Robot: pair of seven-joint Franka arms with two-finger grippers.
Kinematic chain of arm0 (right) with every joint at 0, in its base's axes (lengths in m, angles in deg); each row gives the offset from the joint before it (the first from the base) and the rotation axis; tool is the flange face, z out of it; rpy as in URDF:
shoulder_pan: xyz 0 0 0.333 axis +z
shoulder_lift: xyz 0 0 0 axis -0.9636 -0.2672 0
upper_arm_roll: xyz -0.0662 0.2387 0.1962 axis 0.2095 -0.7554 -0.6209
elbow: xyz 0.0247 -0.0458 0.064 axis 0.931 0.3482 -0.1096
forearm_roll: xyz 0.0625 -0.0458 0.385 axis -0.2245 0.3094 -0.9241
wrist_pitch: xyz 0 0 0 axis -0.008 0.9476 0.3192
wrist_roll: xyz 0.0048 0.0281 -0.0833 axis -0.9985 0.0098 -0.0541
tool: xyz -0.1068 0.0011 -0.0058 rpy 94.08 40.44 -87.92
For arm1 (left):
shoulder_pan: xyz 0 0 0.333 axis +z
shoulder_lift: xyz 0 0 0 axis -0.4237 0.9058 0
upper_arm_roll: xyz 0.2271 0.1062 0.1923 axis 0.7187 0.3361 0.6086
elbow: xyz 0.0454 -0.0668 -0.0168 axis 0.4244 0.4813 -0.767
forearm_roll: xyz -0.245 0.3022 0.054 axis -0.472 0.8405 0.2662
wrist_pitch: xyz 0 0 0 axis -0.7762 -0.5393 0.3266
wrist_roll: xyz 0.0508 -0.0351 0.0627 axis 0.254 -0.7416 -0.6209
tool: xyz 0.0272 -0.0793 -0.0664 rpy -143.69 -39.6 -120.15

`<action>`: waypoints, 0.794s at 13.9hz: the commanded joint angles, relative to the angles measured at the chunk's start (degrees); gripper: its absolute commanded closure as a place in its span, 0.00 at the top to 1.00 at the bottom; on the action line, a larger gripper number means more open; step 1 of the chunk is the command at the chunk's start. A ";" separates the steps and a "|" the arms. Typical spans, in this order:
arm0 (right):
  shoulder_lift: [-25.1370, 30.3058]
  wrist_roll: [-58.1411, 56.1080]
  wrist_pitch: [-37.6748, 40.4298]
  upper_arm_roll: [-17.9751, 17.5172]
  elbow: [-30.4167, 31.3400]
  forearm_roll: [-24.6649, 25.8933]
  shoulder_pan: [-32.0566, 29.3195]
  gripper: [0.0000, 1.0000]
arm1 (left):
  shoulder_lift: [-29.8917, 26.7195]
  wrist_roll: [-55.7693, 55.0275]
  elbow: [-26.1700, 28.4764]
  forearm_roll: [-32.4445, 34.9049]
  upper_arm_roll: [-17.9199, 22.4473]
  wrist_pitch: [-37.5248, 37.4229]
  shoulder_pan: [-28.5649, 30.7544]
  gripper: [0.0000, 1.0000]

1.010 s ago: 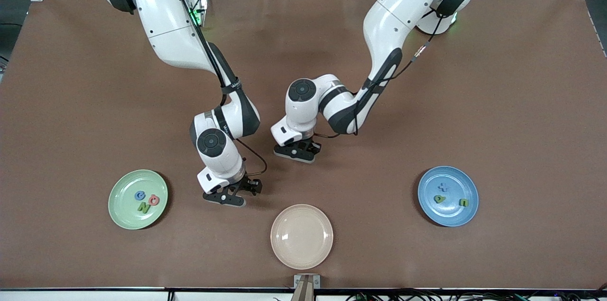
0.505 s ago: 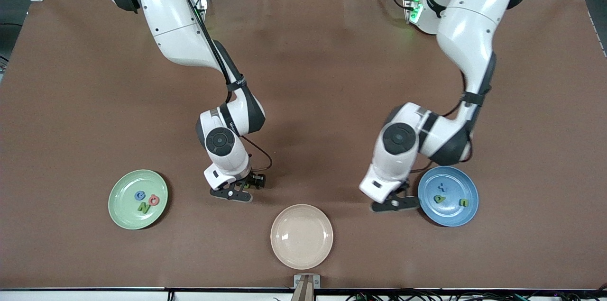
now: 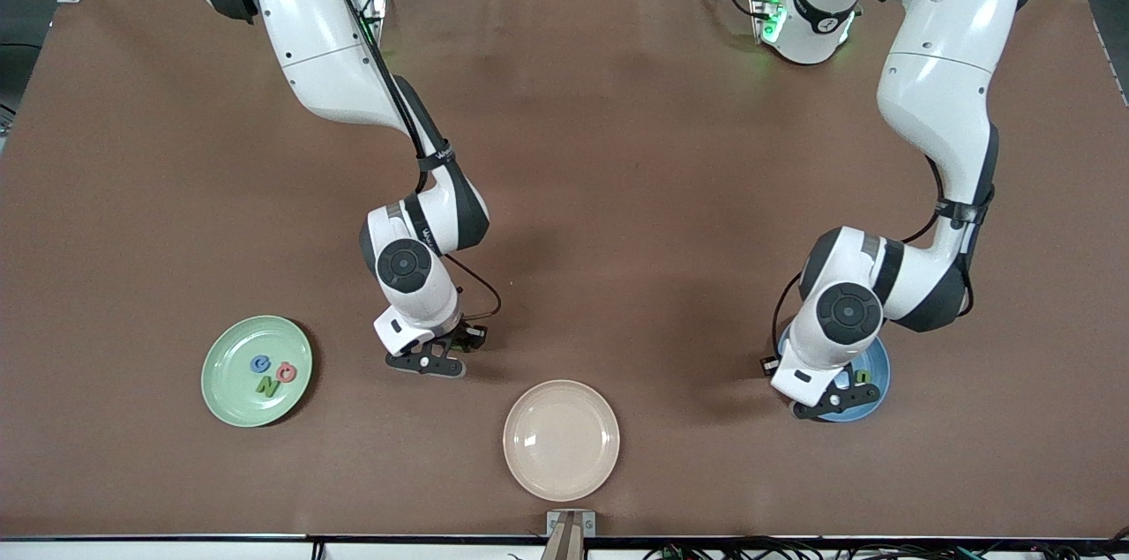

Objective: Sort upper and lower case letters into plates
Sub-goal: 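Drop the B on the green plate while the left gripper releases the e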

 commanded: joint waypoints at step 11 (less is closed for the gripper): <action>2.42 -18.23 11.07 1.38 -4.36 1.70 -10.18 0.03 | -12.05 10.94 2.33 -1.01 -2.21 -8.29 5.32 1.00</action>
